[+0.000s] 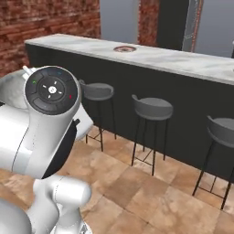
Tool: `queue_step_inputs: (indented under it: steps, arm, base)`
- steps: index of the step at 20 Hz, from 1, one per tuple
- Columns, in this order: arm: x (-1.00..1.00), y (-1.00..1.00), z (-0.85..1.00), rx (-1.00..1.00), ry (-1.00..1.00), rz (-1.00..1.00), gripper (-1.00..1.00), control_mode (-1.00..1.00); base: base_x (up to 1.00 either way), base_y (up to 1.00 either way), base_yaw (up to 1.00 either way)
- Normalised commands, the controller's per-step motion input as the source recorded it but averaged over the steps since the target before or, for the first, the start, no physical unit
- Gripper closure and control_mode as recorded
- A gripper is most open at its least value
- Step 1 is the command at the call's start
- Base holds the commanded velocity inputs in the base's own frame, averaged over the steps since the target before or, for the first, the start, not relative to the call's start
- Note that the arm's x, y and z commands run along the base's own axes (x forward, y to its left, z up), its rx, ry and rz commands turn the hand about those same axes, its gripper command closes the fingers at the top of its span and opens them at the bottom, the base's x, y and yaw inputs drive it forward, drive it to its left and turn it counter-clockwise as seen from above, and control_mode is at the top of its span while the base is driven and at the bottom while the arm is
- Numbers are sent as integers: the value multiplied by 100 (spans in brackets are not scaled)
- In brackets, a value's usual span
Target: Move the bowls from the cabinet to the plates on the dining table.
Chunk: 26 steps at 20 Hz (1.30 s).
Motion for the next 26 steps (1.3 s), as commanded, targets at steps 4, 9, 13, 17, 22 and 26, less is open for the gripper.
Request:
queue_step_inputs:
  steps: [4, 9, 13, 17, 22, 26]
  arm:
    - [0, 0, 0, 0, 0, 0, 100, 100]
    - [0, 0, 0, 0, 0, 0, 100, 100]
    - [0, 0, 0, 0, 0, 0, 100, 100]
    - [0, 0, 0, 0, 0, 0, 100, 100]
    - [0, 0, 0, 0, 0, 0, 100, 100]
    - [0, 0, 0, 0, 0, 0, 100, 100]
  base:
    - [100, 93, -38]
    - [100, 77, -44]
    - [100, 78, -44]
    - [100, 83, -42]
    - [100, 80, -38]
    - [98, 74, -33]
